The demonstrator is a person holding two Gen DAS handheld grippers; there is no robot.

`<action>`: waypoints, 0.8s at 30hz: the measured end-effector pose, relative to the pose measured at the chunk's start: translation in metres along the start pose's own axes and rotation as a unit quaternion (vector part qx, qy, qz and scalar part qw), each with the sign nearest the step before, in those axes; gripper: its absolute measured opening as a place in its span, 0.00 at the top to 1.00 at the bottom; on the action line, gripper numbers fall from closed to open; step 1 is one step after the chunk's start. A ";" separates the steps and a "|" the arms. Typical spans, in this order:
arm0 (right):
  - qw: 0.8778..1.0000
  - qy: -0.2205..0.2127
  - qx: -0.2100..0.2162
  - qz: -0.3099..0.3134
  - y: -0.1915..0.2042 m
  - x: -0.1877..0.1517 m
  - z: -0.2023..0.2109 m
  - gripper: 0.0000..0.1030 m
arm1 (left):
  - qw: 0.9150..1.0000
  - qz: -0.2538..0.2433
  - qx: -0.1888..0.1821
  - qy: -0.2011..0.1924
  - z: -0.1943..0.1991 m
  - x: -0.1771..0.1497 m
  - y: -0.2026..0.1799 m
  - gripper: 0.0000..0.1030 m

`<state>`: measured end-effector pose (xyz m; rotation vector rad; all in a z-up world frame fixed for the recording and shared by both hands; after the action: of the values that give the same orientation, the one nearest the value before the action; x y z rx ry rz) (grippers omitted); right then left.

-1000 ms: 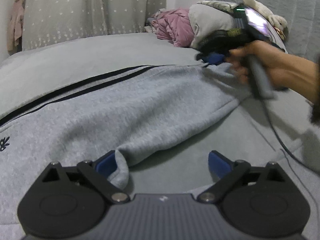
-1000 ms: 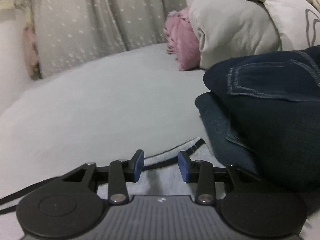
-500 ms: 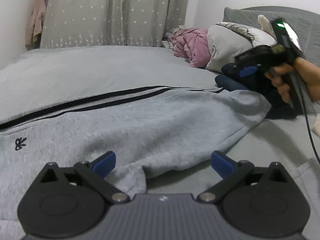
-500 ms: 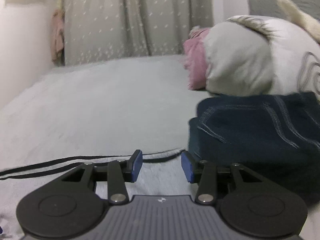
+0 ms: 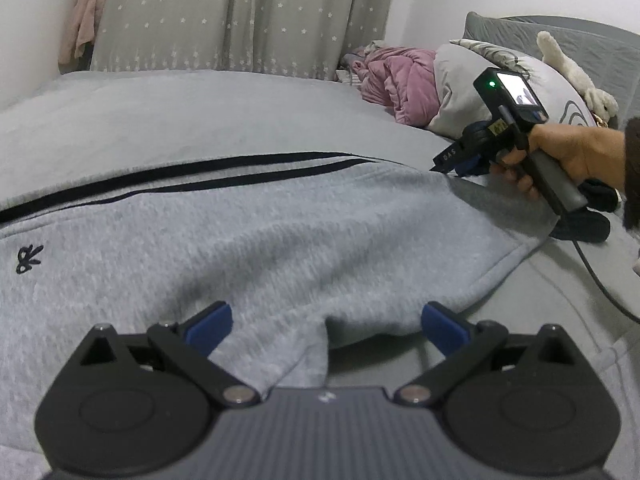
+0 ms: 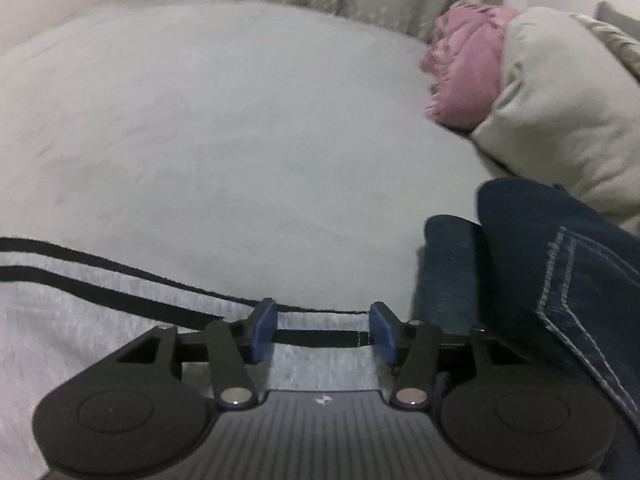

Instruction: Fold clothes

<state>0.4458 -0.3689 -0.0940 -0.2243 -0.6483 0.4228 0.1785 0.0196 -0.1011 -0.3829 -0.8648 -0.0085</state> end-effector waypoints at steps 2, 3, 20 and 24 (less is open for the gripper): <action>0.999 0.011 0.002 0.030 0.002 0.006 0.004 0.47 | 1.000 0.000 0.001 0.001 0.001 -0.001 0.000 0.01; 0.997 0.019 0.001 0.071 0.008 0.009 0.010 0.47 | 1.000 -0.001 0.003 0.000 0.002 -0.002 0.000 0.01; 0.916 0.184 0.071 0.351 0.034 0.030 0.002 0.79 | 1.000 -0.010 0.009 0.004 -0.005 -0.004 -0.004 0.00; 0.905 0.140 0.063 0.398 0.056 0.007 0.029 0.97 | 1.000 -0.011 0.010 0.004 -0.005 -0.004 -0.004 0.00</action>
<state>0.4155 -0.3135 -0.0858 -0.4186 -0.2142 1.1930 0.1786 0.0135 -0.1058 -0.3539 -0.8603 -0.0219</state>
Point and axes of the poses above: each gripper's, at about its wrist camera, not at the fingertips, and z roughly against the way its jaws point, y to its left, x to its top, the point moved 3 cm from there along -z, roughly the way its jaws point, and after that the axes turned 10 degrees about z, right-handed, at the moved point
